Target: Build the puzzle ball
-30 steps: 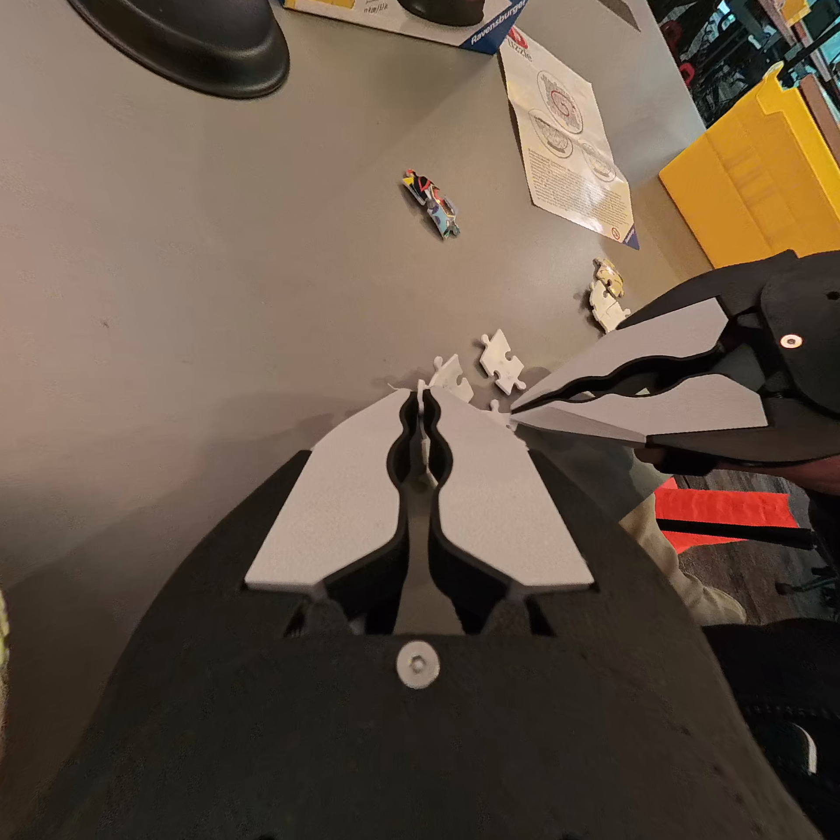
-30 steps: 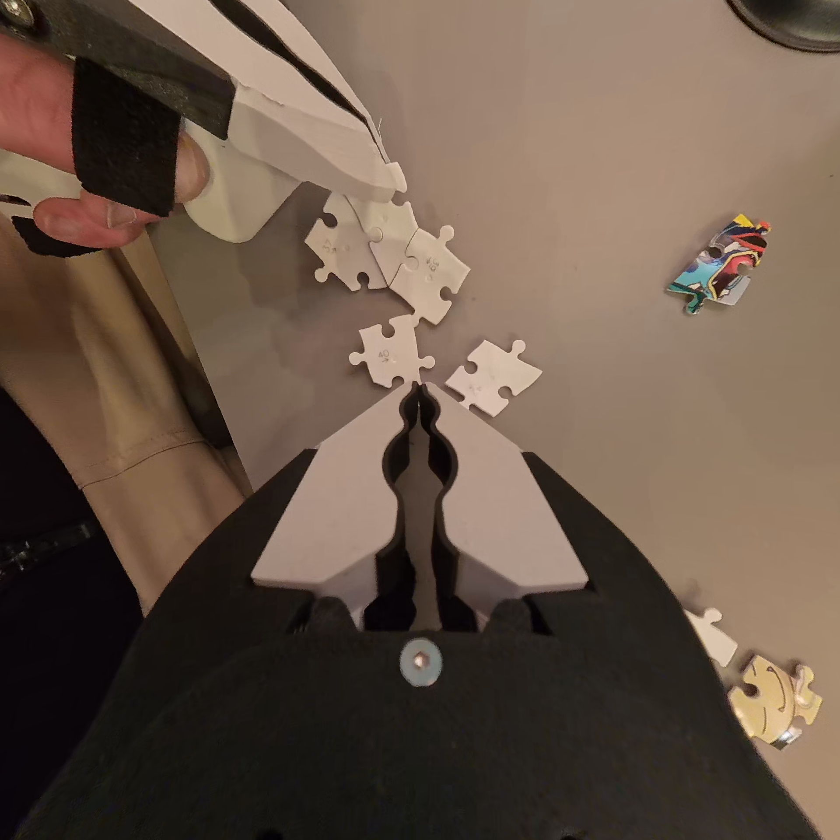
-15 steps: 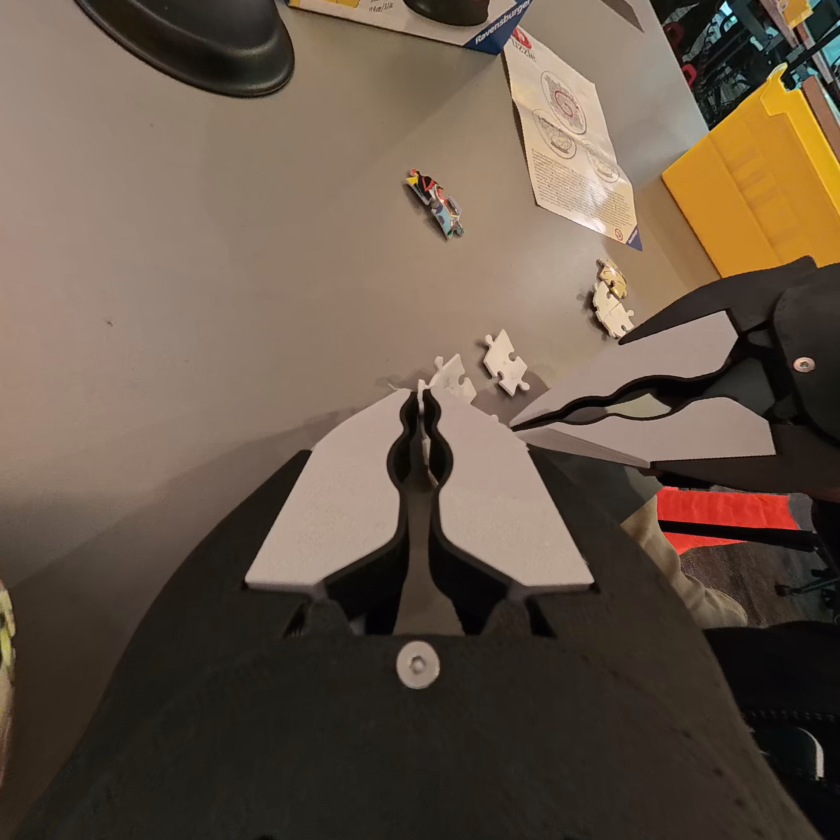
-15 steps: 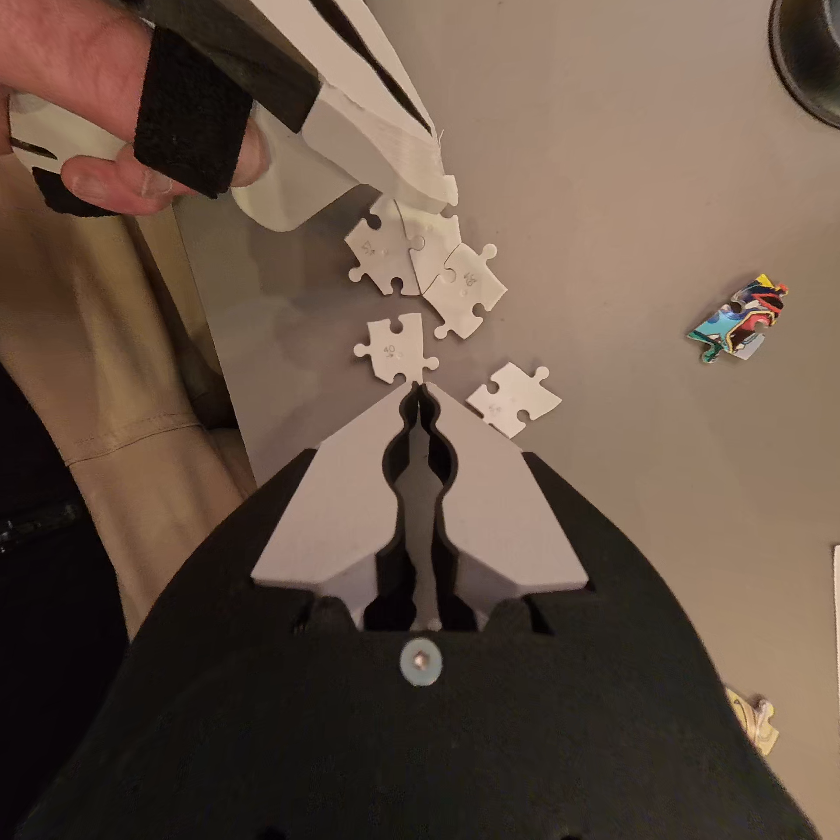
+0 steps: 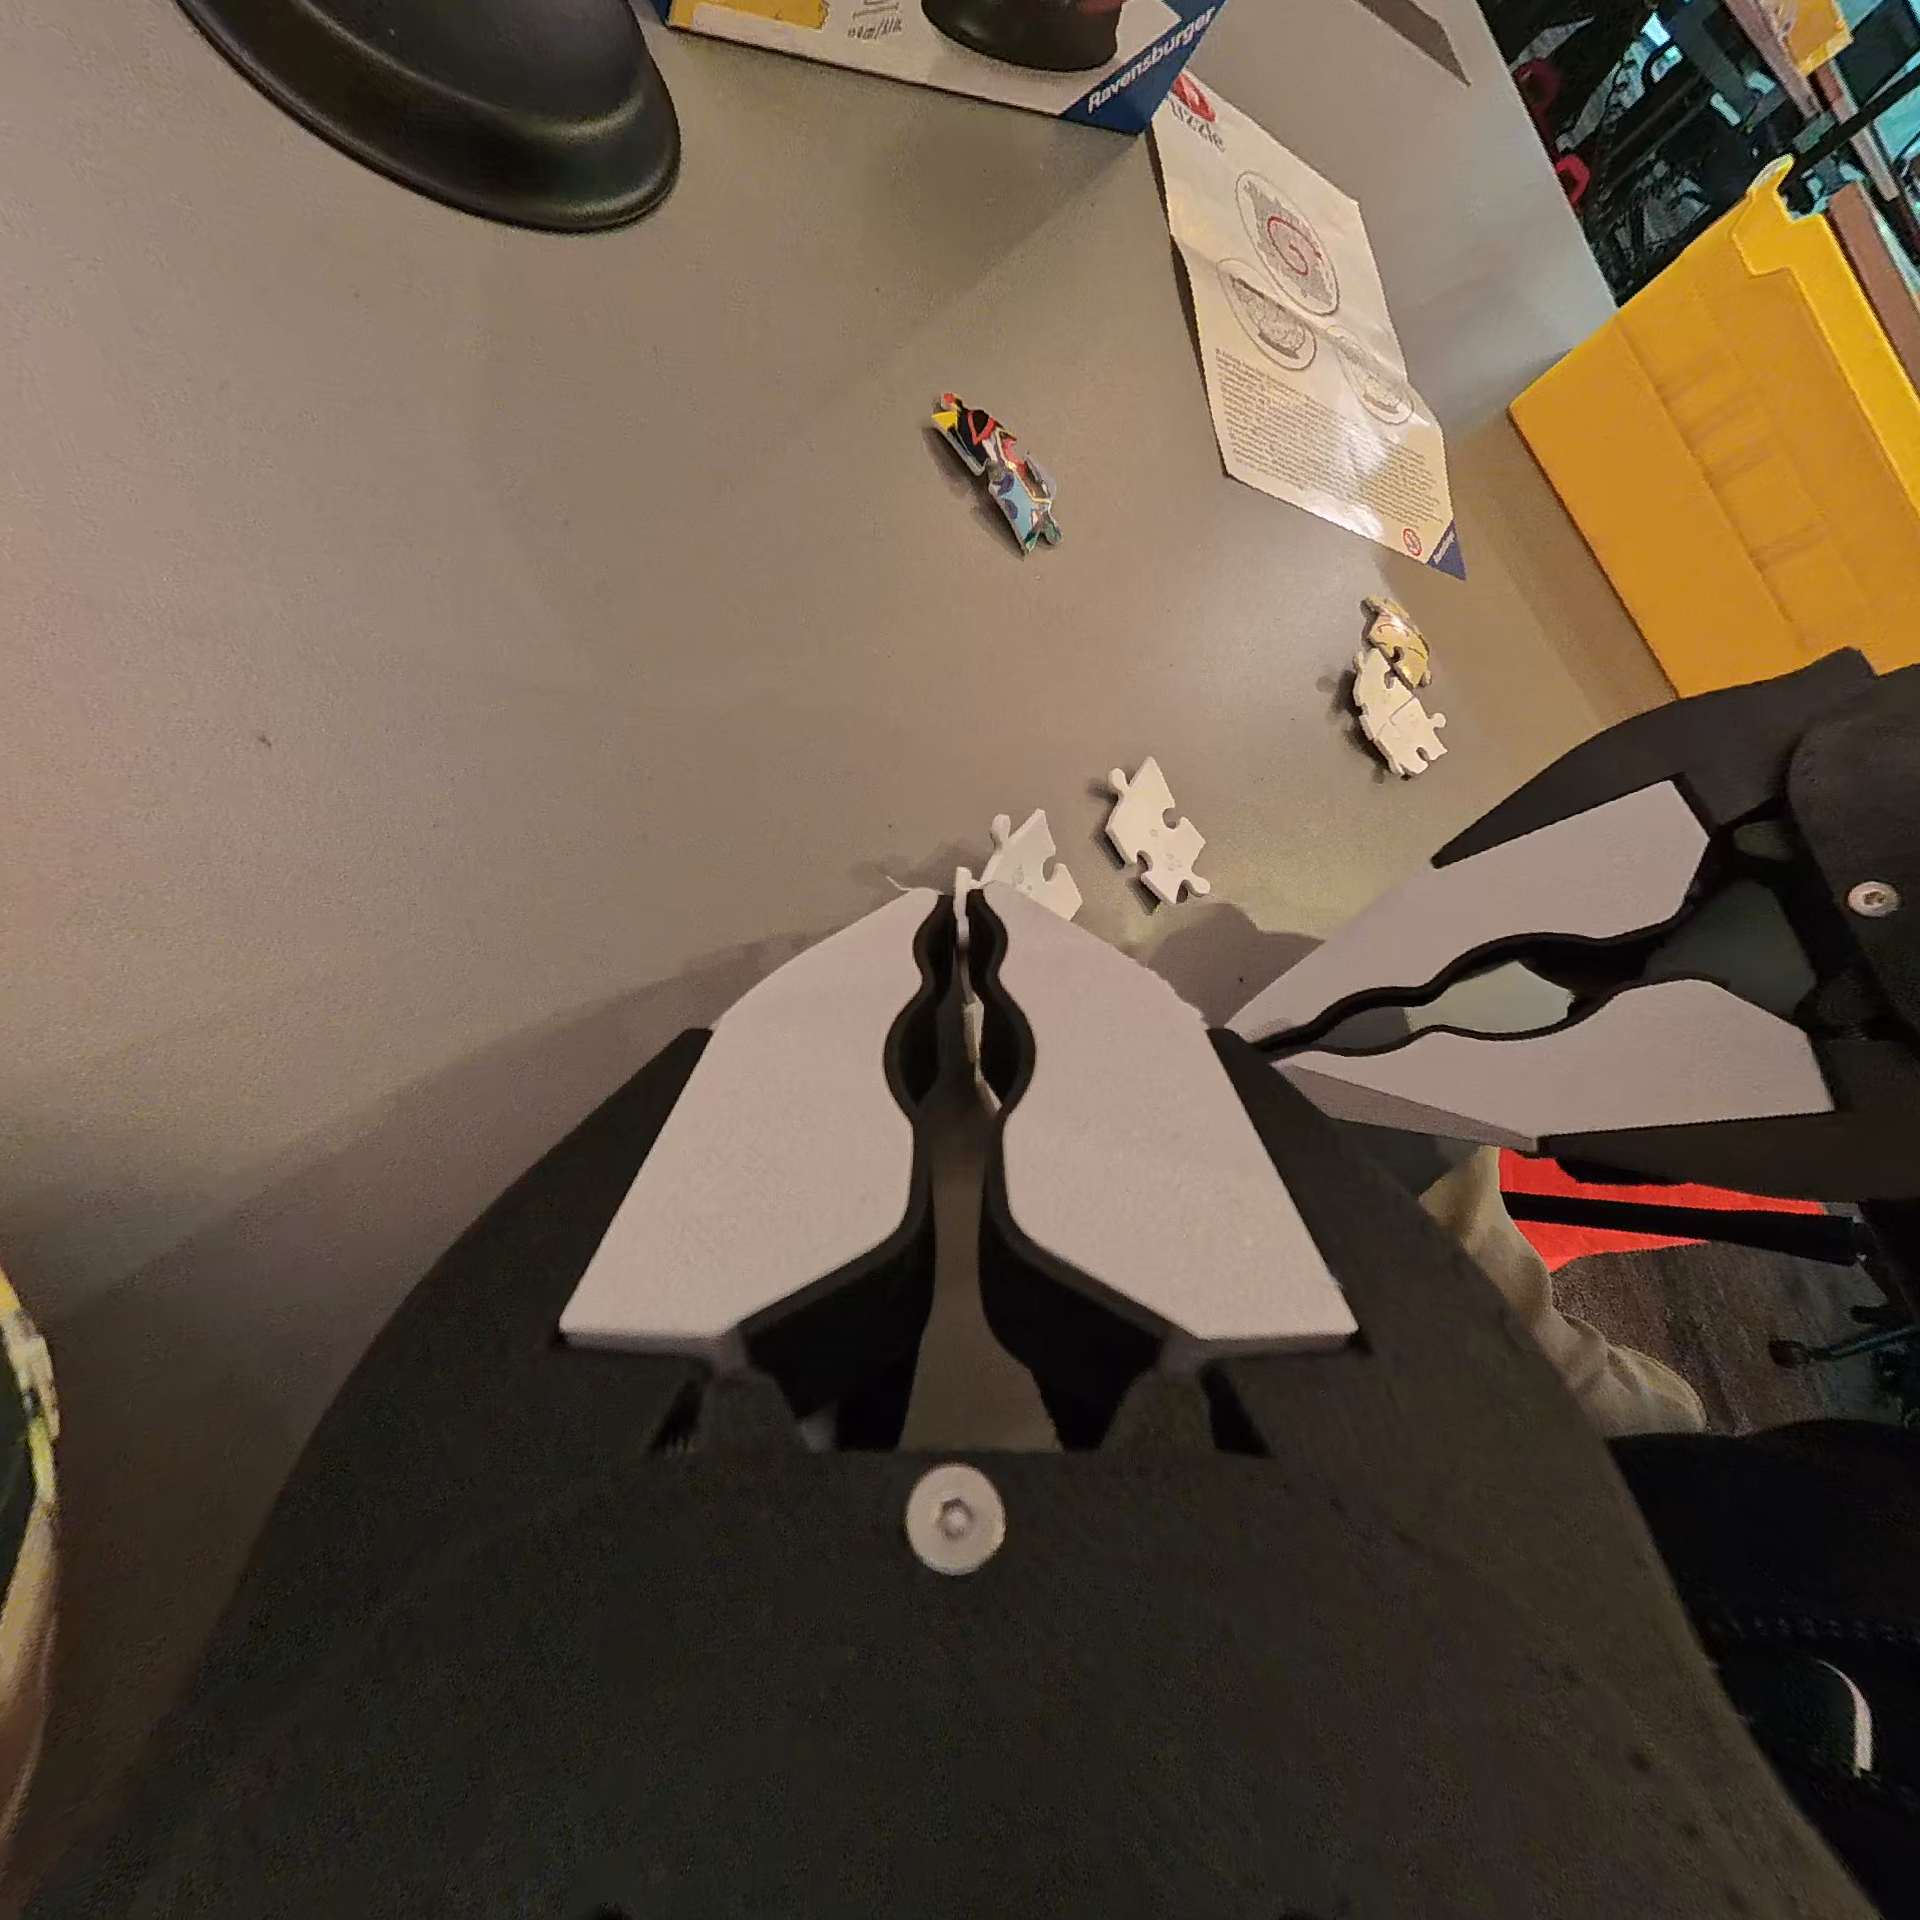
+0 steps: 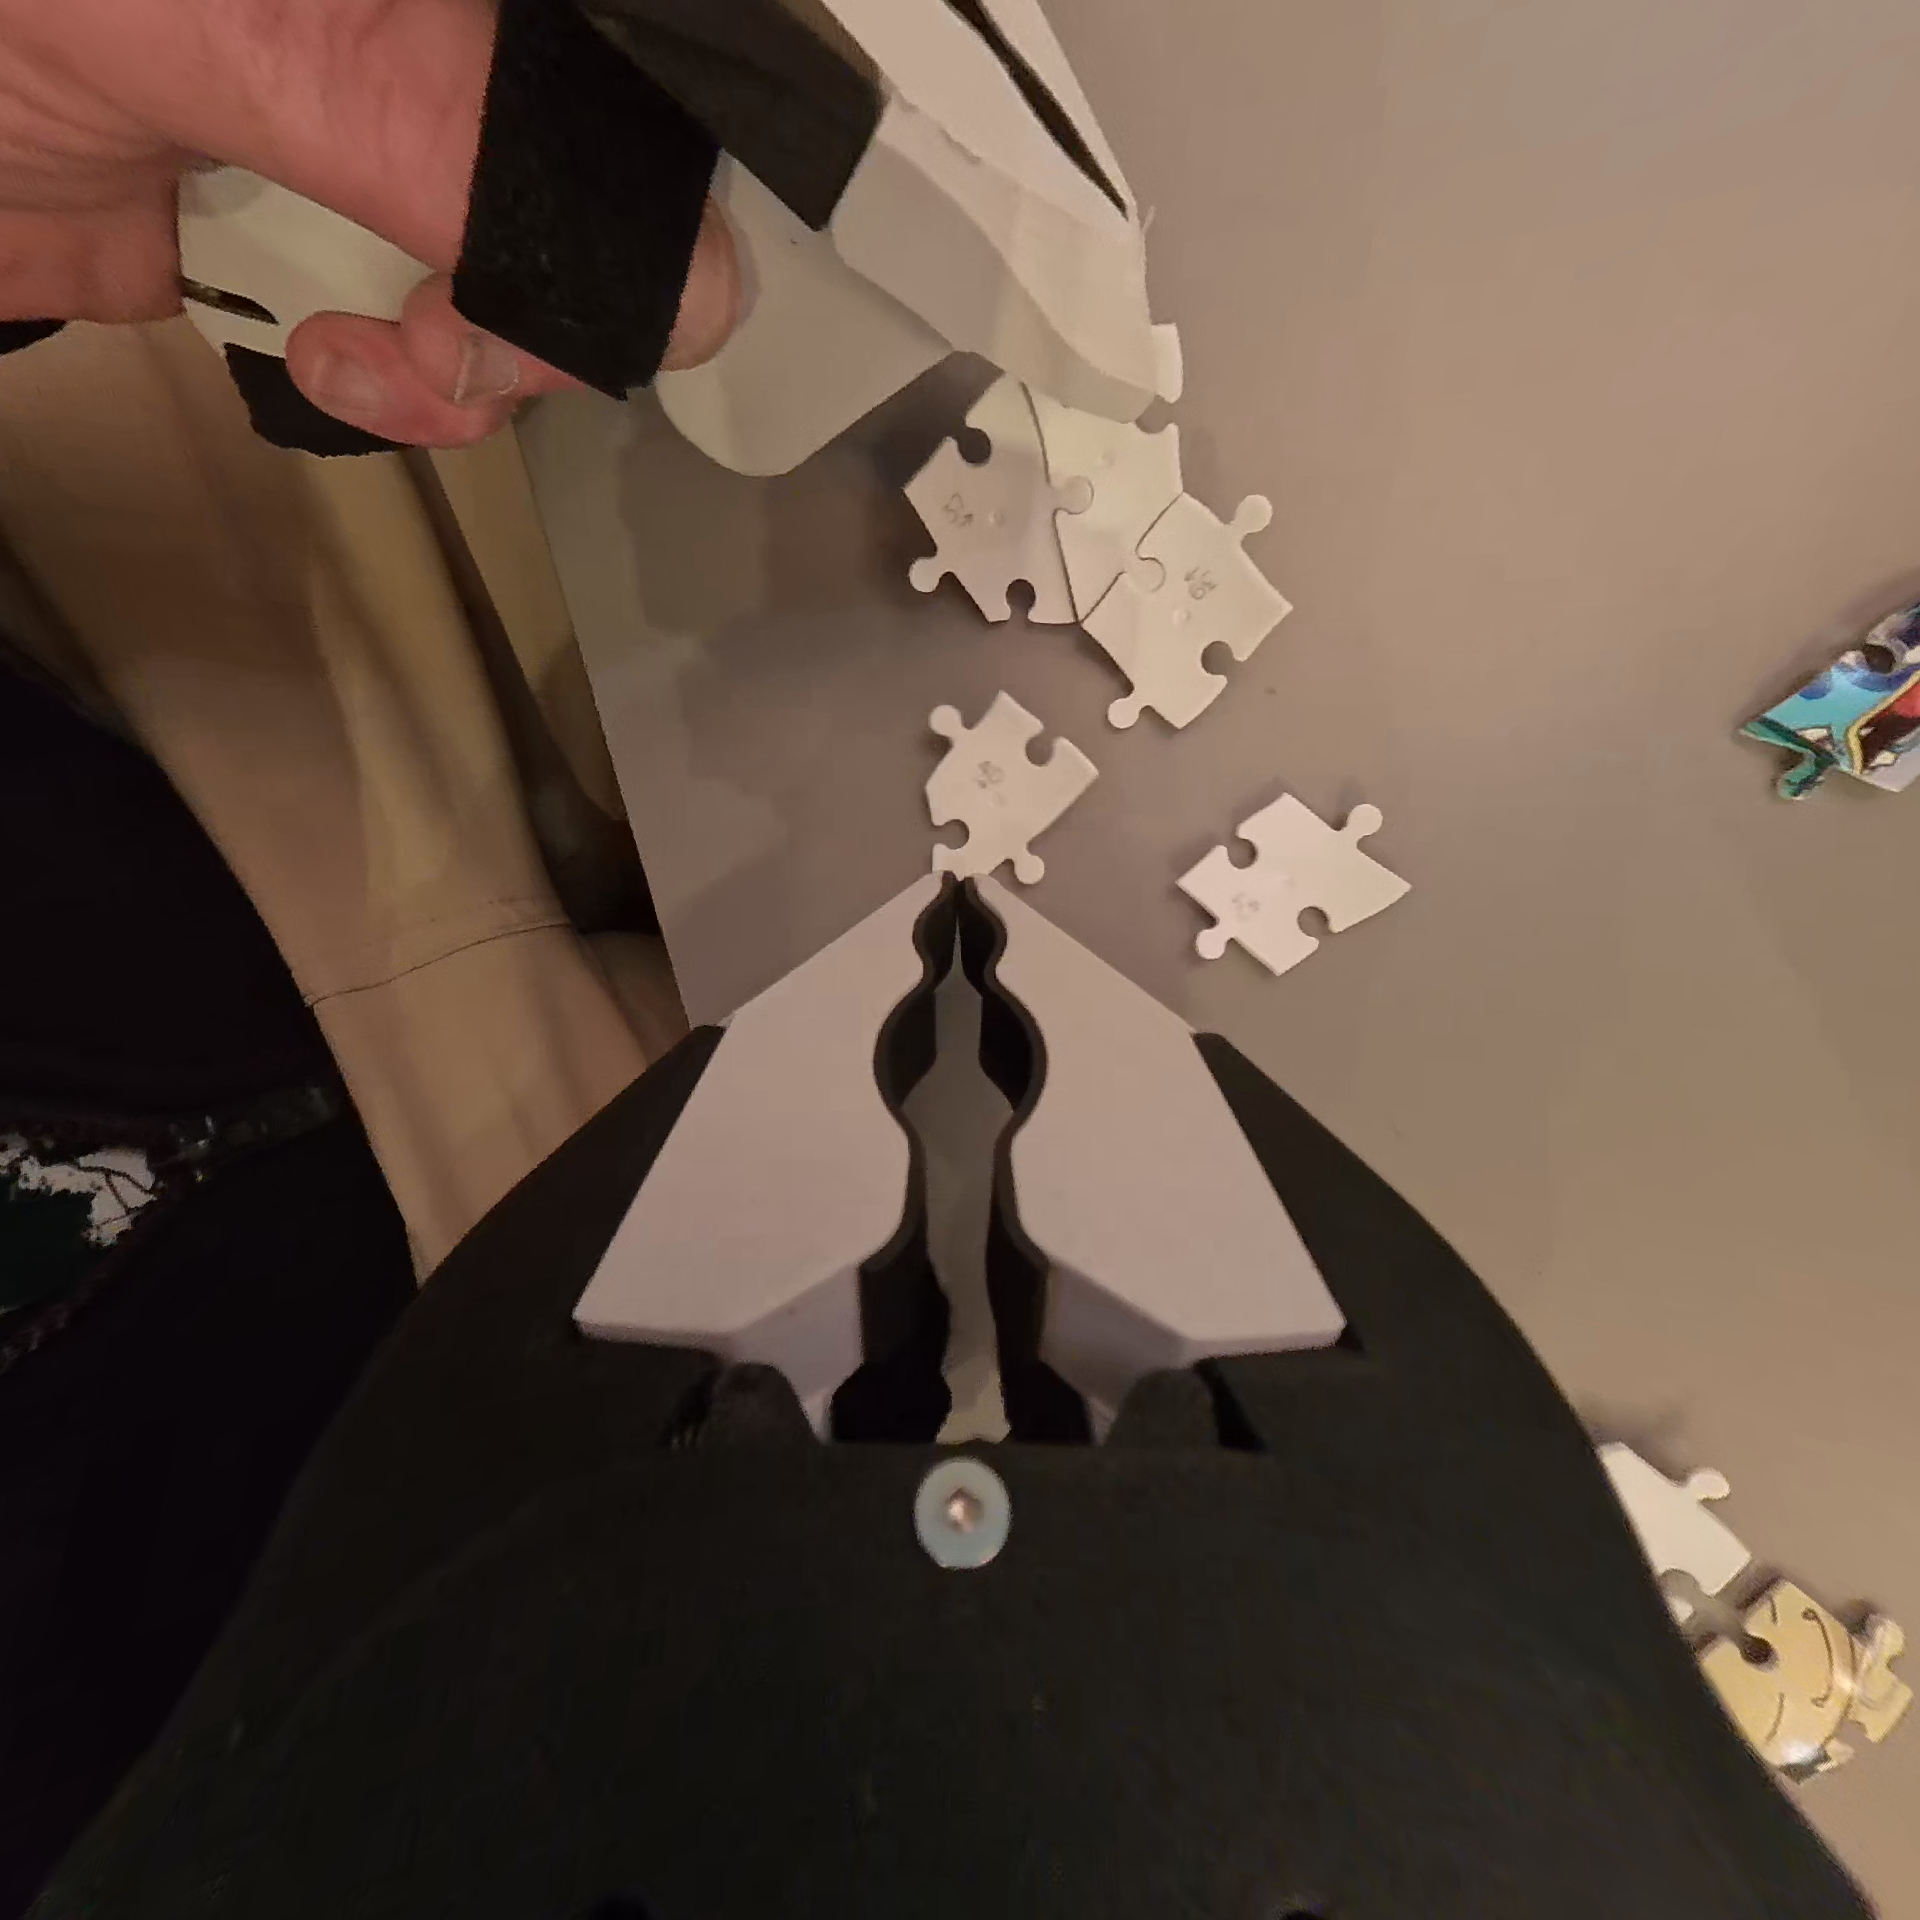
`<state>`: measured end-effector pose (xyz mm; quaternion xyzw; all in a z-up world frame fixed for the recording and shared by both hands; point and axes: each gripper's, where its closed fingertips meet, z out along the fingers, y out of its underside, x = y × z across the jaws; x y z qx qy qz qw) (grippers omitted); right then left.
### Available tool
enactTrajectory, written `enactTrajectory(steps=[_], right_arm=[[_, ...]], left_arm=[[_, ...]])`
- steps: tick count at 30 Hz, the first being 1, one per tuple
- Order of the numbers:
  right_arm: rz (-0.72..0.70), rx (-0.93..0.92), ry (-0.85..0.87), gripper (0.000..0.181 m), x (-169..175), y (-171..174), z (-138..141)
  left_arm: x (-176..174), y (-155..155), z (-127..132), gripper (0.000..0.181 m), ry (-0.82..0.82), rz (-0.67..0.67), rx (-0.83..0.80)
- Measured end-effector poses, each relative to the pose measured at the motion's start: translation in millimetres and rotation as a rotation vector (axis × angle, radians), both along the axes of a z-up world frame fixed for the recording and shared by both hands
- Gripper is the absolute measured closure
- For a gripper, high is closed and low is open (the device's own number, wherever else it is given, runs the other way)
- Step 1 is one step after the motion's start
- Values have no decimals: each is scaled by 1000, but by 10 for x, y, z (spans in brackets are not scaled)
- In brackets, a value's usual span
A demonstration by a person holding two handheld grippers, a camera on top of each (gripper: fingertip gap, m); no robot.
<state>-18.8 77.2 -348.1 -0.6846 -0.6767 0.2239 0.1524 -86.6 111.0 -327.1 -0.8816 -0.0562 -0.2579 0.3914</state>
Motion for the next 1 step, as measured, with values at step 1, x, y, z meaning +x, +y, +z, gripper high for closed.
enactTrajectory(steps=[1], right_arm=[[2, -9, 8, 181, 1, 0, 15]], left_arm=[[-1, -1, 2, 179, 0, 0, 1]])
